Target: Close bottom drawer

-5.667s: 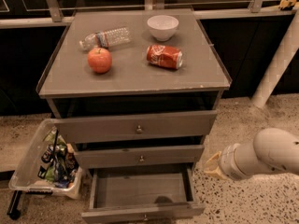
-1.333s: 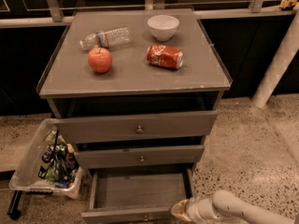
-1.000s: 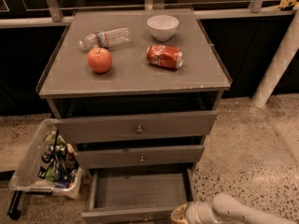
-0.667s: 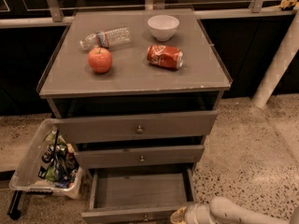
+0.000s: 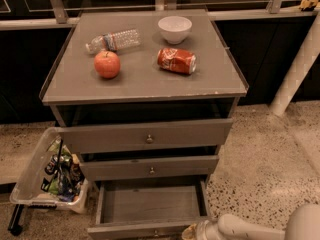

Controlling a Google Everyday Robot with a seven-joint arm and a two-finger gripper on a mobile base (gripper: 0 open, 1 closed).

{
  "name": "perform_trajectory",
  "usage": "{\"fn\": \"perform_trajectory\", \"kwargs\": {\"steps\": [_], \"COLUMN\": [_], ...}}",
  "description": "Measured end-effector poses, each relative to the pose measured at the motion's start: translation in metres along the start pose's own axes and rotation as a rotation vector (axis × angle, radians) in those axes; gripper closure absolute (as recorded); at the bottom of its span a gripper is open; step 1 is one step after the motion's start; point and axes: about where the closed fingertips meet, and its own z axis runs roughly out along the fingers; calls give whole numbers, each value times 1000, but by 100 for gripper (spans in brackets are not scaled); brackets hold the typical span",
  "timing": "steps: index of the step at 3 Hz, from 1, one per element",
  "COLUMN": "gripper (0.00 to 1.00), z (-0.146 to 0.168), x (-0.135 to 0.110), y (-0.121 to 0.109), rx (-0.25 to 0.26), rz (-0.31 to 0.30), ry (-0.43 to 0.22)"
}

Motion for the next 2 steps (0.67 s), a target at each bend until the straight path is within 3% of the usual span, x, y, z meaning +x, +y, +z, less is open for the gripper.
{"fn": "perform_trajectory", "kwargs": {"steps": [2], "gripper": [59], "z": [1], "x": [0], "y": [-1], "rx": [3], "rz": [1], "ry": [1]}}
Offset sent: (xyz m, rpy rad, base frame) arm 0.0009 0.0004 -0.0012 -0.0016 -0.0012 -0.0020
